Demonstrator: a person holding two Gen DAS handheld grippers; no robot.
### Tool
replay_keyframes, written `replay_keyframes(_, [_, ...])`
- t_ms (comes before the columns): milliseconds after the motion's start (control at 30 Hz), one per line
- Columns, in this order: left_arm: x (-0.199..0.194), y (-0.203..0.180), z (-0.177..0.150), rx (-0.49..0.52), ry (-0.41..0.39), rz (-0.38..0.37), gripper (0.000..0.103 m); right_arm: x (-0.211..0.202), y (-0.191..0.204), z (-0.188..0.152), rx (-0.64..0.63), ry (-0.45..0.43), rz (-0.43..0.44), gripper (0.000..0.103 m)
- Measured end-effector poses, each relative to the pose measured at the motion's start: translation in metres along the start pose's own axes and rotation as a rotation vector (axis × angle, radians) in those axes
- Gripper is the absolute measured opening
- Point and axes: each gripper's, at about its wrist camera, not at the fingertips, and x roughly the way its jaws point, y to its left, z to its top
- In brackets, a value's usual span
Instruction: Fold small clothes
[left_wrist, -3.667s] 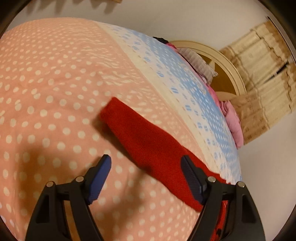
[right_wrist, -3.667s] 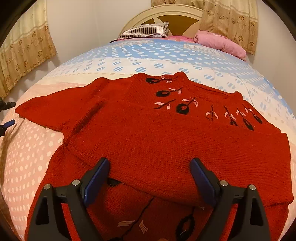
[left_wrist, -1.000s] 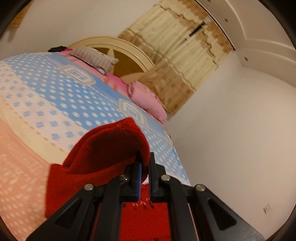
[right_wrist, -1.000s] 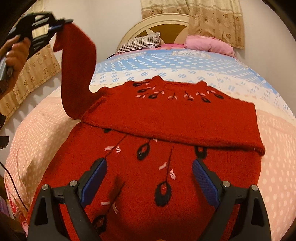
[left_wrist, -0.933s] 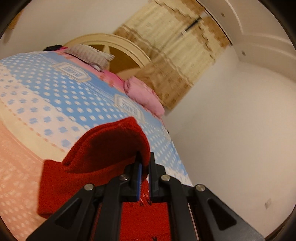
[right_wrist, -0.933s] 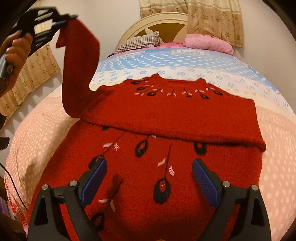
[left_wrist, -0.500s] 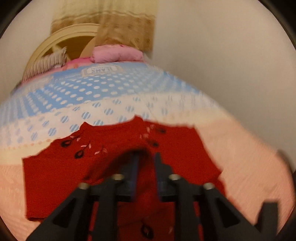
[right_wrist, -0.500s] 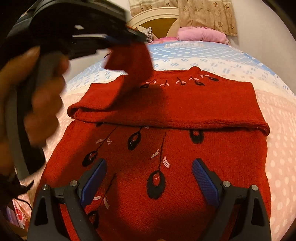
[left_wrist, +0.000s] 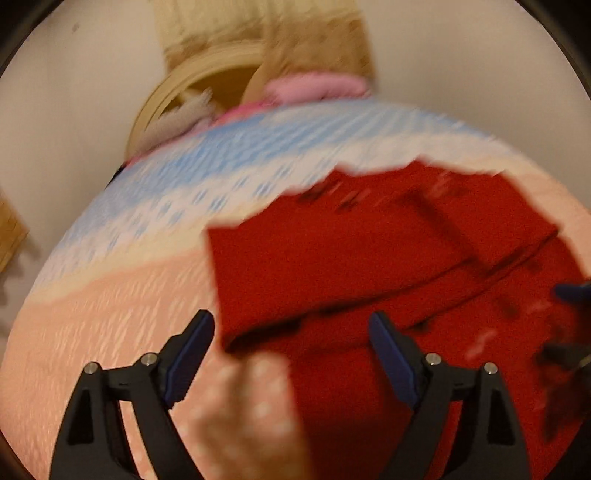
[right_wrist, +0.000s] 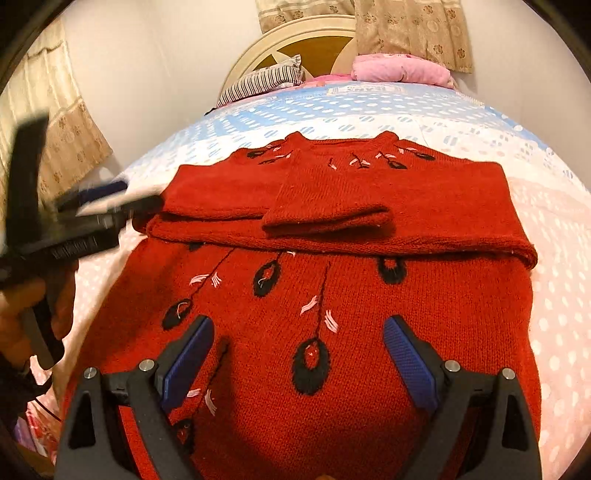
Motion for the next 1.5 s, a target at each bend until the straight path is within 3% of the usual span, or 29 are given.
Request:
replay_keyframes(100, [0.014, 0.012, -0.006, -0.049, 0.037, -0.007, 0.09, -0.011, -0.003, 0.004, 0.021, -0.025, 0.007, 0.094])
replay_keyframes(233, [0.009, 0.019, 0.002, -0.134, 0.005, -0.059, 0.09, -0.02, -0.001, 0.023, -0.011, -0.02, -0.065, 0.094])
replay_keyframes(333, [0.004, 0.014, 0.002, -0.139, -0.006, -0.087, 0.091, -0.029, 0.005, 0.043, -0.07, -0.056, -0.092, 0.094])
replay_keyframes(400, [0.004, 0.013, 0.003, -0.134, -0.026, -0.081, 0.1, -0.022, 0.009, 0.055, -0.125, -0.051, -0.134, 0.093])
replay_keyframes(467, [0.012, 0.014, 0.006, -0.142, -0.019, -0.051, 0.101, -0.005, 0.009, 0.063, -0.145, -0.016, -0.133, 0.093])
replay_keyframes(533, [0.027, 0.015, 0.007, -0.153, 0.026, -0.068, 0.101, 0.015, 0.008, 0.065, -0.172, 0.017, -0.14, 0.087])
replay_keyframes(600, [0.043, 0.013, 0.004, -0.145, 0.094, -0.071, 0.101, 0.035, 0.008, 0.066, -0.213, 0.055, -0.184, 0.077])
replay_keyframes(667, [0.045, 0.014, 0.004, -0.157, 0.102, -0.081, 0.103, 0.045, 0.008, 0.064, -0.239, 0.076, -0.192, 0.071])
replay_keyframes(733, [0.05, 0.018, 0.003, -0.183, 0.123, -0.097, 0.103, 0.044, 0.007, 0.064, -0.259, 0.053, -0.215, 0.051])
replay_keyframes(767, [0.054, 0.02, 0.002, -0.205, 0.136, -0.115, 0.103, 0.042, 0.004, 0.066, -0.244, 0.048, -0.197, 0.029])
replay_keyframes(800, [0.056, 0.022, 0.001, -0.22, 0.142, -0.127, 0.103, 0.039, 0.002, 0.068, -0.226, 0.046, -0.181, 0.015])
replay_keyframes(900, [0.052, 0.02, -0.002, -0.219, 0.132, -0.119, 0.103, 0.03, -0.005, 0.078, -0.171, 0.036, -0.139, 0.005])
replay_keyframes(1067, [0.052, 0.021, -0.003, -0.229, 0.129, -0.123, 0.103, 0.005, -0.02, 0.097, -0.032, 0.017, -0.008, 0.004])
replay_keyframes(1233, [0.051, 0.023, -0.004, -0.233, 0.13, -0.123, 0.103, -0.016, -0.047, 0.11, 0.102, 0.0, 0.06, 0.004])
replay_keyframes(1333, [0.051, 0.024, -0.005, -0.235, 0.13, -0.124, 0.103, -0.018, -0.075, 0.114, 0.175, -0.002, 0.046, 0.004])
replay_keyframes(1500, [0.05, 0.022, -0.005, -0.233, 0.127, -0.118, 0.103, 0.01, -0.132, 0.109, 0.333, 0.084, -0.038, 0.004])
